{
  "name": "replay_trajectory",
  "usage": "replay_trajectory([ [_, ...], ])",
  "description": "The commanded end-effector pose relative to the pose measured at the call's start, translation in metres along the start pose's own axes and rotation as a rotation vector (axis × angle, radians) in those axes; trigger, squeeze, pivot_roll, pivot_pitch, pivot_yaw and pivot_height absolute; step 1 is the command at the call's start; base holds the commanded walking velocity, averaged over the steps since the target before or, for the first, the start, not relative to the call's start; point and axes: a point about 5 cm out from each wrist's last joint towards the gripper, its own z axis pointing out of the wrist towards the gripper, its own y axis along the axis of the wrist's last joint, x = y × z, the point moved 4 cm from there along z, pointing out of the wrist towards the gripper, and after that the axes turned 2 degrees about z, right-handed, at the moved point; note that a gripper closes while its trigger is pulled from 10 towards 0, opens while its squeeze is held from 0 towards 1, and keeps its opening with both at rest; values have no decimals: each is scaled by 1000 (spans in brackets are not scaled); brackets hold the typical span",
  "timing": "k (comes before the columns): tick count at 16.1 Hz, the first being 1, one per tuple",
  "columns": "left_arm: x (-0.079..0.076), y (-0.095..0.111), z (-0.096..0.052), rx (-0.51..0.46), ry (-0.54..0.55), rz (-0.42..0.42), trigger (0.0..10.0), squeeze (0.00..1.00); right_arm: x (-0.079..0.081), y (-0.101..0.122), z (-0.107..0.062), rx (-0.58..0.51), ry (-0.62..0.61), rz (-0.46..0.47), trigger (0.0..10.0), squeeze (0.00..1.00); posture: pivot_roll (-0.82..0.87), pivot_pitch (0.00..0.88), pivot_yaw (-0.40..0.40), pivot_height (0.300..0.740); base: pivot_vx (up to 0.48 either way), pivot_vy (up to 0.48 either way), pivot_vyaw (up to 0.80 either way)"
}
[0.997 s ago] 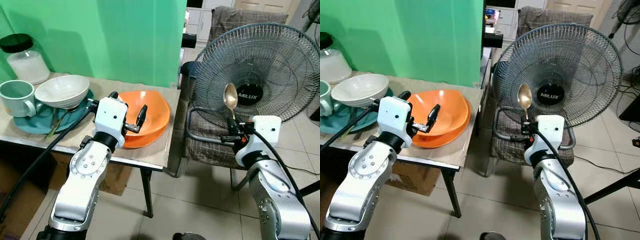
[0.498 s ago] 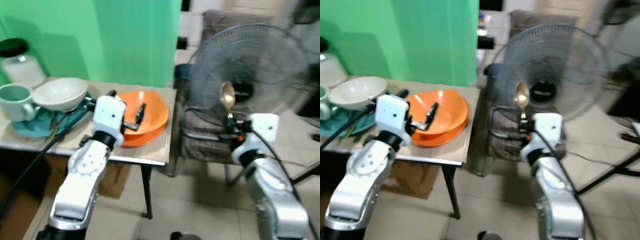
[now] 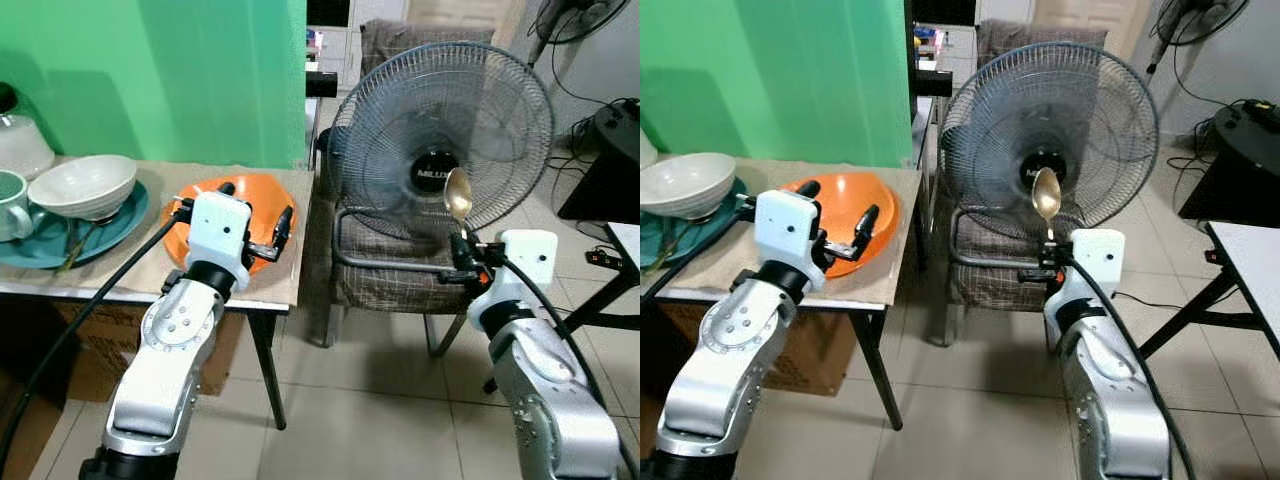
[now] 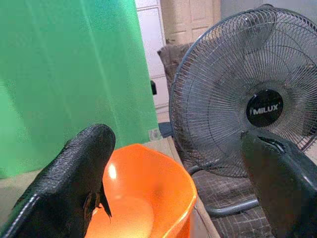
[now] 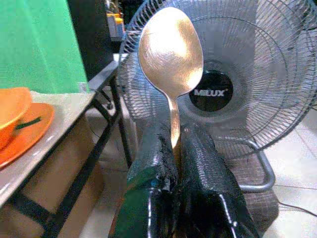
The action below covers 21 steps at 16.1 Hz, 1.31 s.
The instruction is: Setting the table
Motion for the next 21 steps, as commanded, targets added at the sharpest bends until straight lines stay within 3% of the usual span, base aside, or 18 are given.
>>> replay_trajectory([
  [1, 1, 3, 1, -8, -2, -5, 10000, 0, 2, 6, 1, -17, 8, 6, 10000, 0, 8, 0, -16, 740, 0, 0, -800],
  [6, 4, 4, 3, -15, 7, -27, 10000, 0, 0, 6, 2, -11, -6, 15, 10000, 0, 6, 0, -18, 740, 0, 0, -800],
  [14, 10, 4, 3, -16, 27, -39, 10000, 0, 2, 8, 6, -10, 4, 15, 10000, 0, 7, 0, -31, 740, 329, 0, -767],
  [21, 10, 4, 5, -18, 16, -43, 10000, 0, 2, 12, 6, -29, 2, 15, 10000, 0, -2, 0, -21, 740, 352, 0, 0],
])
